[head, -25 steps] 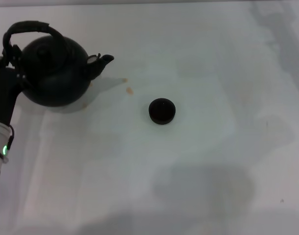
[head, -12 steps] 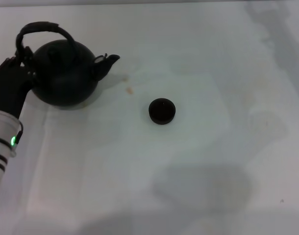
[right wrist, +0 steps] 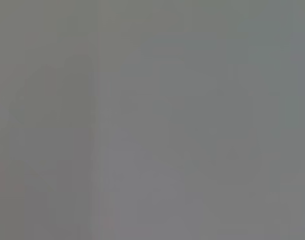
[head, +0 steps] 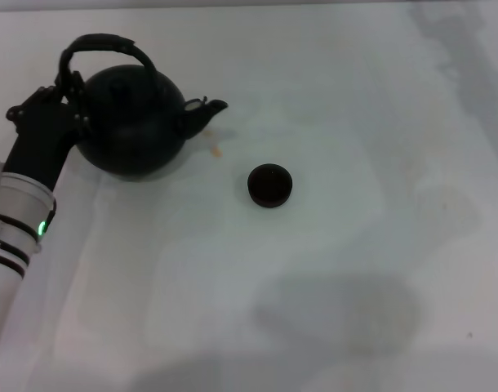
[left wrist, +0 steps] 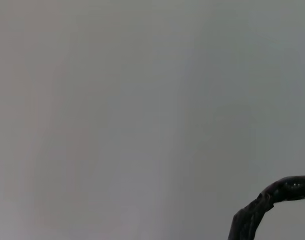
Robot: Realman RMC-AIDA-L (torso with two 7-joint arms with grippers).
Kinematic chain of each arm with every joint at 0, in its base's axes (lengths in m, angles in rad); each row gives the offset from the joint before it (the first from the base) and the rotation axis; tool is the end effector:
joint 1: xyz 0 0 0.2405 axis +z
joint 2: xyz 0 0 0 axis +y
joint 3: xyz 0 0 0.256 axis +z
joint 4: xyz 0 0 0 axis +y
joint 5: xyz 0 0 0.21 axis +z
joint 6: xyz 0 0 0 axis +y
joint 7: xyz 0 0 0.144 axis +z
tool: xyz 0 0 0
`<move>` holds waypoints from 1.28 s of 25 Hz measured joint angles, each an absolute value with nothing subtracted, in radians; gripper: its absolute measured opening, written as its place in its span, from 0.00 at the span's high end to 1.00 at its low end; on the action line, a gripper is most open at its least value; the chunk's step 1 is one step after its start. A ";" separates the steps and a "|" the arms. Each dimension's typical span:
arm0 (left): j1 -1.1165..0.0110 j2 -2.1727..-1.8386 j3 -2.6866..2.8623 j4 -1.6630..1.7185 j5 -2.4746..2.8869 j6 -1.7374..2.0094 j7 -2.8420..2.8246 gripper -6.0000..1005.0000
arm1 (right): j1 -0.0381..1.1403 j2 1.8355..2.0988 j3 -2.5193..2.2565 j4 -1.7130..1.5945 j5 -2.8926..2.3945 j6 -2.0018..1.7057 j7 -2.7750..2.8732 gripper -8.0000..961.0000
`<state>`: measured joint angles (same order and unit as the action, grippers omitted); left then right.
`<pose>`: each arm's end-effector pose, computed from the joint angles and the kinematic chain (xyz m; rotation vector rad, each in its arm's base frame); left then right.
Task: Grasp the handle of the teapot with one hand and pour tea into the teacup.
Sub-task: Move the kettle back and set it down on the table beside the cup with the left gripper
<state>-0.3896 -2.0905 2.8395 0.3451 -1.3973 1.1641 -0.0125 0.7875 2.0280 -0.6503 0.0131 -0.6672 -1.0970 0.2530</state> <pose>-0.3100 0.2977 -0.0666 -1.6567 -0.6638 -0.7118 0.2602 0.4340 0.0314 -1.5810 0.4297 0.7965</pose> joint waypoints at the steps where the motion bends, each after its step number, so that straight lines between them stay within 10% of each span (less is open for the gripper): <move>1: -0.390 -2.091 2.839 0.345 -1.388 1.164 -0.012 0.89 | 0.787 2.028 -0.650 0.013 -0.667 -1.097 0.253 0.14; 16: -0.380 -2.091 2.840 0.344 -1.367 1.161 -0.012 0.89 | 0.784 2.028 -0.650 0.012 -0.670 -1.097 0.253 0.14; 24: -0.376 -2.091 2.841 0.344 -1.358 1.160 -0.020 0.76 | 0.780 2.028 -0.650 0.012 -0.670 -1.099 0.253 0.14; 32: -0.350 -2.088 2.841 0.345 -1.349 1.184 -0.023 0.43 | 0.774 2.028 -0.650 0.012 -0.670 -1.103 0.253 0.14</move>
